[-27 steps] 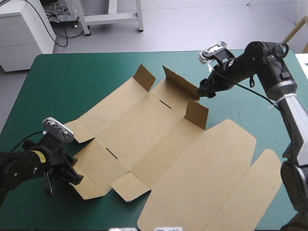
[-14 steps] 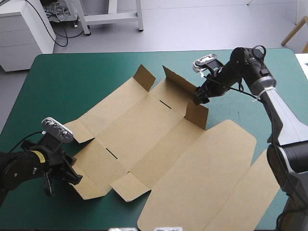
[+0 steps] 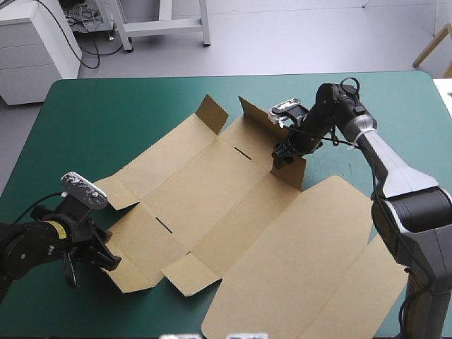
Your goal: Fold the box
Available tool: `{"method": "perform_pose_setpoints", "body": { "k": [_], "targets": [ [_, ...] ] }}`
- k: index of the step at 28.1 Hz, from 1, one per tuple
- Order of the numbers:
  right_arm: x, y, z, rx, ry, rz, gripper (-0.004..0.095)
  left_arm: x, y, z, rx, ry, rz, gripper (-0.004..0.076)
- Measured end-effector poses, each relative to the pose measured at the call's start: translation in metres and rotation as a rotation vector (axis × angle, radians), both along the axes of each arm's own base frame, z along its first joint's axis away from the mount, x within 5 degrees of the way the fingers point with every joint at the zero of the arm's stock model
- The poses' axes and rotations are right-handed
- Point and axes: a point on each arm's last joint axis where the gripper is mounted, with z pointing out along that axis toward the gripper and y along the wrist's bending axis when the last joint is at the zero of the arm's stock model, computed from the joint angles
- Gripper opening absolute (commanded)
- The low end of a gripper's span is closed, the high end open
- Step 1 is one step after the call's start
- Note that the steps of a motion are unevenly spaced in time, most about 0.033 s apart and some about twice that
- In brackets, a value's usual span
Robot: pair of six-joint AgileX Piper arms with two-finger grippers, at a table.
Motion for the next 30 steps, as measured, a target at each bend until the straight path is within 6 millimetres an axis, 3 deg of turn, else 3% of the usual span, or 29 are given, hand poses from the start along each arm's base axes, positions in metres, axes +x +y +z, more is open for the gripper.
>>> {"method": "perform_pose_setpoints", "body": {
  "k": [4, 7, 17, 30],
  "targets": [
    [0.004, 0.003, -0.011, 0.013, 0.029, -0.006, 0.0672, 0.001, 0.0, 0.001, -0.014, -0.009, 0.017, 0.0257],
    [0.005, 0.003, -0.017, 0.014, 0.046, -0.016, 0.0567, 0.001, 0.0, 0.001, -0.019, -0.014, 0.022, 0.0257],
    [0.006, 0.003, -0.019, 0.014, 0.051, -0.023, -0.0016, 0.002, 0.0, 0.001, -0.028, -0.014, 0.035, 0.0257],
    [0.004, 0.005, -0.019, 0.03, 0.07, -0.019, -0.0019, 0.002, 0.0, 0.001, -0.028, -0.014, 0.035, 0.0257]
  ]
}}
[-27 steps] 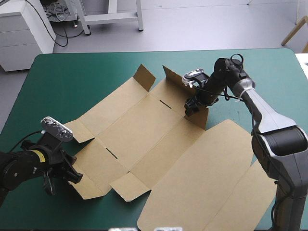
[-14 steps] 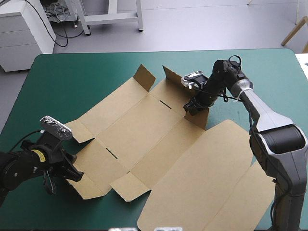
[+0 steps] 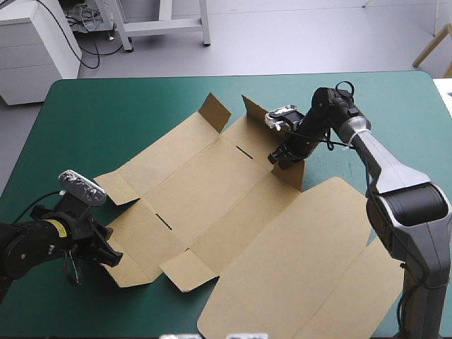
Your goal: Fold the box
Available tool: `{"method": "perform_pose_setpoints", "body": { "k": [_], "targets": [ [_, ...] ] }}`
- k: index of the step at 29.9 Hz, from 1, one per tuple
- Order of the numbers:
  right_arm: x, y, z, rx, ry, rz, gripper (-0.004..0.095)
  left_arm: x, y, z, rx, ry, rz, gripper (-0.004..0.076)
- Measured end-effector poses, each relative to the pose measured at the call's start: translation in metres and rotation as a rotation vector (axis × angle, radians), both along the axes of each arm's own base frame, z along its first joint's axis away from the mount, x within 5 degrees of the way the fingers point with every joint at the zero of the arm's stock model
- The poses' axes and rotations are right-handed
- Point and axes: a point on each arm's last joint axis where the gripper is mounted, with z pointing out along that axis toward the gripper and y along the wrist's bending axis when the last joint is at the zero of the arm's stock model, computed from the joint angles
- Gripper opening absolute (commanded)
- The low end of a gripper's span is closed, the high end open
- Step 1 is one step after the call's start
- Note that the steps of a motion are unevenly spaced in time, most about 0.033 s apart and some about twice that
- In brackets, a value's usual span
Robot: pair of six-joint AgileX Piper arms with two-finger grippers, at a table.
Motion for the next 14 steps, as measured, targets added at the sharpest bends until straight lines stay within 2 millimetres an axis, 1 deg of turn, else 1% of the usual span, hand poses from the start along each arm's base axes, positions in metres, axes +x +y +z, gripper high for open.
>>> {"method": "perform_pose_setpoints", "body": {
  "k": [6, 11, 14],
  "targets": [
    [-0.0001, 0.0, 0.0, -0.005, -0.016, 0.044, -0.0019, 0.0001, 0.0, 0.0001, 0.0, -0.001, 0.0, 0.0257],
    [-0.0001, 0.0002, 0.0001, -0.01, -0.042, 0.115, -0.0019, 0.0008, -0.0003, 0.0006, -0.003, -0.011, 0.0, 0.0257],
    [0.0014, 0.001, 0.0033, -0.013, -0.075, 0.154, -0.0019, 0.0008, -0.0003, 0.0009, -0.004, -0.012, 0.0, 0.0257]
  ]
}}
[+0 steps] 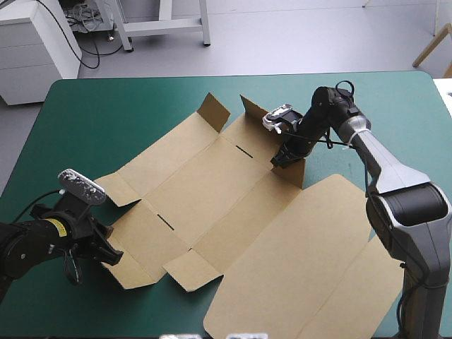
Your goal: Fold the box
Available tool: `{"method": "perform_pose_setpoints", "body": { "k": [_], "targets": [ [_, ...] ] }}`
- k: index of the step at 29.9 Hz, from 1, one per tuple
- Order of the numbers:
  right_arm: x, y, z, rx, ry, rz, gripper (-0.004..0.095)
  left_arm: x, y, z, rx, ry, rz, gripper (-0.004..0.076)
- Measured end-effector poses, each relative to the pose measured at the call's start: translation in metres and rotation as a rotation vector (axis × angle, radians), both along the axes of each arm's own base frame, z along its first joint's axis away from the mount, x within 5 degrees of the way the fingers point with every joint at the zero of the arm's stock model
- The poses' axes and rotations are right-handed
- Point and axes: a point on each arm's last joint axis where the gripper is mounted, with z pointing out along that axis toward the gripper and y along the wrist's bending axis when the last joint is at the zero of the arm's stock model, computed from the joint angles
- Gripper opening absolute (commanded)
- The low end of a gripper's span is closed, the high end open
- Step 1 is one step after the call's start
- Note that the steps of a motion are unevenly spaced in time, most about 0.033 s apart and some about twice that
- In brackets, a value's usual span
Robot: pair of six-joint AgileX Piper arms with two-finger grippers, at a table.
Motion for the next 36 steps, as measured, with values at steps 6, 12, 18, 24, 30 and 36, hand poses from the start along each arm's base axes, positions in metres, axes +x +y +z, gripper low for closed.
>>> {"method": "perform_pose_setpoints", "body": {
  "k": [6, 12, 18, 24, 30, 36],
  "targets": [
    [0.002, 0.016, 0.014, -0.089, -0.14, 0.133, -0.002, 0.0, 0.0, 0.003, -0.003, -0.011, 0.0, 0.0257],
    [-0.002, 0.047, 0.021, -0.181, -0.309, 0.341, -0.002, 0.0, 0.0, 0.003, -0.003, -0.01, 0.0, 0.0257],
    [-0.005, 0.07, 0.024, -0.201, -0.448, 0.538, -0.002, 0.0, 0.0, 0.003, -0.003, -0.01, 0.0, 0.0257],
    [-0.009, 0.079, 0.026, -0.169, -0.488, 0.642, -0.002, 0.0, 0.0, 0.003, -0.01, -0.005, 0.004, 0.0257],
    [-0.013, 0.086, 0.027, -0.104, -0.511, 0.727, -0.002, 0.0, 0.0, 0.004, -0.01, -0.004, 0.005, 0.0257],
    [-0.019, 0.093, 0.028, -0.055, -0.531, 0.834, -0.0019, -0.001, 0.0, 0.004, -0.01, -0.003, 0.006, 0.0257]
  ]
}}
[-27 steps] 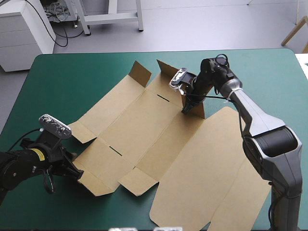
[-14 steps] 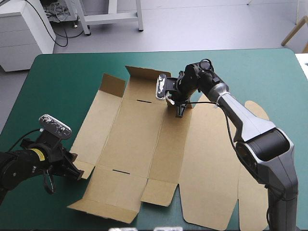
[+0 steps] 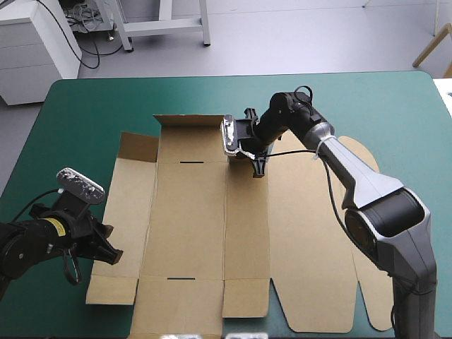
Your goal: Fold the box
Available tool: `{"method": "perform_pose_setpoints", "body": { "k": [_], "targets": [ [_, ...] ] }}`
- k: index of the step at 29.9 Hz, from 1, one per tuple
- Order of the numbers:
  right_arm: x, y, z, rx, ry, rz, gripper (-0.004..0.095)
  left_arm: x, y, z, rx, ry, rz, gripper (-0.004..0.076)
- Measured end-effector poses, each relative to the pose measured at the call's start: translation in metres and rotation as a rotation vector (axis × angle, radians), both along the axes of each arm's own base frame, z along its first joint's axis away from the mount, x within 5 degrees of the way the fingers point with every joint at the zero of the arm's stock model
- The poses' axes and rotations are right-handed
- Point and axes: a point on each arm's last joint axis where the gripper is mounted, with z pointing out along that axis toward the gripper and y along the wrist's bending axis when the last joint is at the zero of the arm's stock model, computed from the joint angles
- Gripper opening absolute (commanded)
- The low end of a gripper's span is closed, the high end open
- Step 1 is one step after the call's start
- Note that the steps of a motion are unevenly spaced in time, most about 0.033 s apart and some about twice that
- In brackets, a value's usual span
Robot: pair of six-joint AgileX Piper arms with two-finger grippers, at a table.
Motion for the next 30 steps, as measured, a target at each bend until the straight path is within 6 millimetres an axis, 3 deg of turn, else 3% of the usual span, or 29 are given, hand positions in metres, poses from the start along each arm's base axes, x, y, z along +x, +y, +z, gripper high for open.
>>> {"method": "perform_pose_setpoints", "body": {
  "k": [6, 9, 13, 17, 19, 25, 30],
  "targets": [
    [0.0, 0.002, 0.001, 0.001, -0.025, 0.016, -0.0015, 0.0, 0.0, 0.0, 0.0, 0.0, 0.0, 0.0257],
    [0.001, 0.002, 0.001, -0.001, -0.038, 0.018, 0.0032, 0.0, 0.0, 0.0, 0.0, 0.0, 0.0, 0.0257],
    [0.003, 0.001, 0.001, -0.006, -0.052, 0.013, 0.0268, 0.0, 0.0, 0.0, -0.001, -0.004, 0.0, 0.0257],
    [0.003, 0.001, 0.001, 0.007, -0.029, -0.028, 0.0602, 0.0, 0.0, 0.0, -0.002, -0.006, 0.0, 0.0257],
    [0.003, 0.002, 0.001, 0.015, -0.016, -0.053, 0.0679, 0.0, 0.0, 0.0, -0.002, -0.006, 0.0, 0.0257],
    [0.003, 0.002, 0.012, 0.059, 0.021, -0.155, 0.0652, 0.0, 0.0, 0.0, -0.002, -0.006, 0.0, 0.0257],
    [-0.006, 0.0, 0.052, 0.15, 0.006, -0.214, 0.0533, 0.0, 0.0, 0.0, -0.002, -0.006, 0.0, 0.0257]
  ]
}}
